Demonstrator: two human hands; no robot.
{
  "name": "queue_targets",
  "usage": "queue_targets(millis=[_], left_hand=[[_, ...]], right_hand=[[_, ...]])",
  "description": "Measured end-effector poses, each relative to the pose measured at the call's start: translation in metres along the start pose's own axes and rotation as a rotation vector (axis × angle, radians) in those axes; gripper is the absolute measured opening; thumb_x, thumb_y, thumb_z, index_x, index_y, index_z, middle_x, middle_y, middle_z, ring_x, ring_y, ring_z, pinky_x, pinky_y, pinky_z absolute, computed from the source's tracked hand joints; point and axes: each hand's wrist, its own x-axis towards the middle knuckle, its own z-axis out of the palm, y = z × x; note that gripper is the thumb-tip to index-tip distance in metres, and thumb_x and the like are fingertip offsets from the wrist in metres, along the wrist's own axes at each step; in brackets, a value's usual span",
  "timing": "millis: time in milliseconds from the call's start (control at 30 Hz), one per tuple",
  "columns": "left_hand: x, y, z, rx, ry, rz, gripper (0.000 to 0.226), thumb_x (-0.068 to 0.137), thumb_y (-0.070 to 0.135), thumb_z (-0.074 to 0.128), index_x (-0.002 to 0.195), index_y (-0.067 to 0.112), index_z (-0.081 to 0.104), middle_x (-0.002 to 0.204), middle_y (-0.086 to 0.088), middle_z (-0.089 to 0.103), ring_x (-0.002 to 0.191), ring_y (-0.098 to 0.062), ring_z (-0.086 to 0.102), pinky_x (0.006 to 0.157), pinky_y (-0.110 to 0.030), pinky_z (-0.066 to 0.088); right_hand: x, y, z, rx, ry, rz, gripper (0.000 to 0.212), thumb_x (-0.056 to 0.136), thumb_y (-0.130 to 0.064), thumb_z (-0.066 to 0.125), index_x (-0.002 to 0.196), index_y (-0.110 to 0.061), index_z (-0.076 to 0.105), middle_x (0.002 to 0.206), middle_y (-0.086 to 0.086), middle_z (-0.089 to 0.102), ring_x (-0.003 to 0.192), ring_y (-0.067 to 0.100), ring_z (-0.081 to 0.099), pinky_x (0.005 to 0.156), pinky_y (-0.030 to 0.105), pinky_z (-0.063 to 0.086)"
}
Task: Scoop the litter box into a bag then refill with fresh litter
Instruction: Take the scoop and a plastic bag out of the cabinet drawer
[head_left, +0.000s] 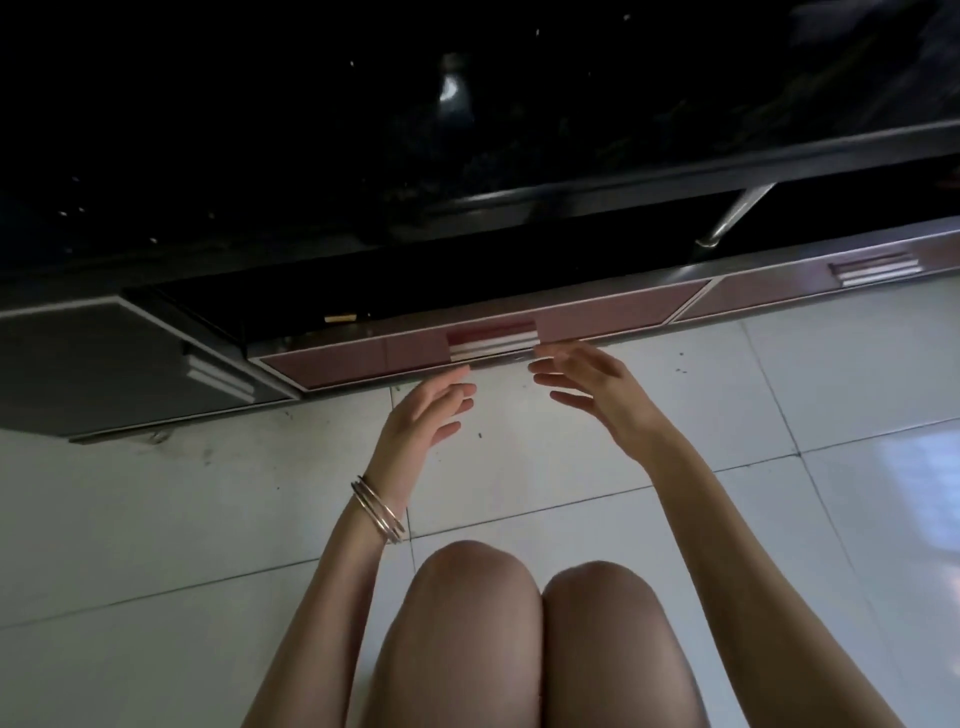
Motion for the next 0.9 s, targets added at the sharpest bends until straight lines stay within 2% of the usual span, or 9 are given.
queue_targets(millis=[100,233,433,567,667,900], left_hand=[[0.013,-0.015,-0.003,0.011,-0.015,0.023,0.031,0.081,0.037,0.049,0.110,0.032,0.058,0.115,0.001,0.064,0.108,-0.013,0.061,0.095,-0.030,0.047],[0.019,-0.023,-0.007,0.009,-0.017,0.038,0.022,0.091,0.028,0.050,0.111,0.033,0.058,0.114,0.002,0.065,0.108,-0.012,0.061,0.096,-0.032,0.046],[0.023,-0.020,-0.005,0.022,-0.044,0.072,0.033,0.079,0.042,0.047,0.109,0.036,0.058,0.113,0.007,0.066,0.107,-0.007,0.061,0.092,-0.025,0.047],[0.023,-0.021,-0.002,0.015,-0.043,0.073,0.033,0.080,0.040,0.047,0.111,0.035,0.058,0.113,0.007,0.066,0.106,-0.007,0.061,0.093,-0.027,0.047],[0.019,-0.021,0.001,0.003,-0.040,0.069,0.034,0.079,0.040,0.048,0.111,0.034,0.058,0.112,0.006,0.066,0.105,-0.007,0.062,0.090,-0.026,0.047],[0.005,-0.030,0.006,-0.033,-0.020,0.071,0.029,0.083,0.034,0.051,0.111,0.031,0.059,0.111,0.003,0.066,0.105,-0.010,0.062,0.090,-0.027,0.047]], right_hand=[[0.018,0.017,-0.004,0.013,0.006,-0.019,0.020,0.096,-0.021,0.047,0.110,-0.020,0.062,0.114,0.007,0.067,0.107,0.020,0.063,0.097,0.036,0.048],[0.037,0.024,-0.003,0.004,-0.006,-0.015,0.021,0.096,-0.027,0.047,0.111,-0.023,0.061,0.120,0.007,0.063,0.107,0.020,0.063,0.094,0.035,0.049],[0.058,0.033,0.002,0.031,-0.024,0.019,0.026,0.098,-0.035,0.041,0.109,-0.020,0.059,0.120,0.006,0.060,0.111,0.021,0.059,0.093,0.036,0.049],[0.065,0.037,0.009,0.110,-0.036,-0.015,0.033,0.098,-0.037,0.038,0.108,-0.016,0.061,0.112,-0.001,0.062,0.105,0.015,0.059,0.090,0.032,0.048],[0.065,0.040,0.011,0.112,-0.004,-0.067,0.035,0.099,-0.037,0.033,0.104,-0.018,0.063,0.110,-0.003,0.062,0.101,0.014,0.059,0.093,0.031,0.043],[0.055,0.052,0.011,0.055,0.007,-0.102,0.041,0.099,-0.040,0.029,0.106,-0.019,0.063,0.095,0.000,0.063,0.096,0.013,0.059,0.093,0.030,0.038]])
